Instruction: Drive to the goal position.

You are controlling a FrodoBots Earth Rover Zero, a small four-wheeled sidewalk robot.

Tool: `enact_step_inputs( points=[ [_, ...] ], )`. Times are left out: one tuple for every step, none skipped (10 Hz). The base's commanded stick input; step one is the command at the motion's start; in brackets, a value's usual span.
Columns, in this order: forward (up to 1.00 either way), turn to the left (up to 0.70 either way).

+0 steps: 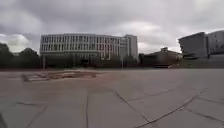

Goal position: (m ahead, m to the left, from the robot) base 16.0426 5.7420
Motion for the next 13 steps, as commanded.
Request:
enact_step_inputs(
  points=[
    [1.0, -0.26],
    [1.0, -0.39],
    [1.0, -0.03],
    [1.0, 0.01],
    [1.0, 0.04],
    [1.0, 0.0],
    [1.0, 0.07],
    [1.0, 0.08],
    [1.0, 0.07],
    [1.0, 0.05],
    [1.0, 0.02],
    [1.0, 0.0],
    [1.0, 0.04]
  ],
)
